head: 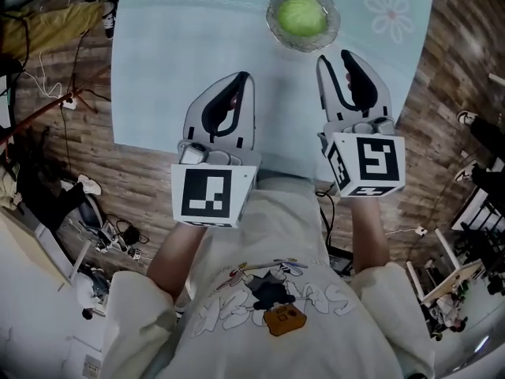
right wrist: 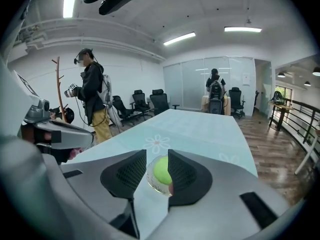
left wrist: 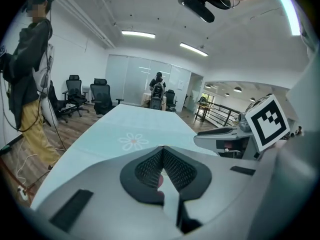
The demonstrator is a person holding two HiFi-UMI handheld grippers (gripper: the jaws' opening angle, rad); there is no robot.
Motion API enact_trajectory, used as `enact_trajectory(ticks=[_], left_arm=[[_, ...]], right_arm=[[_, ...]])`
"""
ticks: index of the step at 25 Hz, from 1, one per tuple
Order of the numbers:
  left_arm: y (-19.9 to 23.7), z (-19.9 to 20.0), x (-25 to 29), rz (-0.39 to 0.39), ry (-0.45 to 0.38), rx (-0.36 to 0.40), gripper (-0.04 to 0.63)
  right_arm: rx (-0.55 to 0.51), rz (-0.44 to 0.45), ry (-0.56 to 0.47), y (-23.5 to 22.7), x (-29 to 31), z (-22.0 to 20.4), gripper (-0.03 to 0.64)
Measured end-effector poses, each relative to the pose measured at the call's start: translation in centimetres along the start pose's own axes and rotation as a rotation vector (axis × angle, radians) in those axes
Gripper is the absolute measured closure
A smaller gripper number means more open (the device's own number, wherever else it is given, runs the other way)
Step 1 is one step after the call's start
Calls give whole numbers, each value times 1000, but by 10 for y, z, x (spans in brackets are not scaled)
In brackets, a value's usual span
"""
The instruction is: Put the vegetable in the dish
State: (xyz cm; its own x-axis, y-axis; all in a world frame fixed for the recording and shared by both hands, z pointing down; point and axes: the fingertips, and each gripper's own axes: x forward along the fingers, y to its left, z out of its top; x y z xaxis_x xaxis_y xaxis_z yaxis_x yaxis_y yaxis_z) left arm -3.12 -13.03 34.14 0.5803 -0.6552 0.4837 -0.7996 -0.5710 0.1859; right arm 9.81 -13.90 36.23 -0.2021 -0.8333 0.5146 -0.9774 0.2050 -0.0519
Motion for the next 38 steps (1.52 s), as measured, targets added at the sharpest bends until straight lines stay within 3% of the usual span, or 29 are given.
enact_trajectory(ticks=[9,14,20,26,31,38], left_arm=[[-18,19,-69,-69,-110,93,589],[-40,24,-115,-122,-153,60,589],[-64,28,-139,-174,-136,91,589],[-64,37,-173,-186,-176,119,589],[-63,31,-195,-161,-196,97,589],[-74,25,-197,-191,-181,106,589]], right_arm=[[-4,-50,-79,38,-84,20,516],[2,-49,-123,69,-137,23,520],[1,45,-143,99,-172,31,520],[-8,113,-190,133,-203,47,520],[-8,128,-204,148,-220,45,520],[1,119,-217,145,-230,46,526]])
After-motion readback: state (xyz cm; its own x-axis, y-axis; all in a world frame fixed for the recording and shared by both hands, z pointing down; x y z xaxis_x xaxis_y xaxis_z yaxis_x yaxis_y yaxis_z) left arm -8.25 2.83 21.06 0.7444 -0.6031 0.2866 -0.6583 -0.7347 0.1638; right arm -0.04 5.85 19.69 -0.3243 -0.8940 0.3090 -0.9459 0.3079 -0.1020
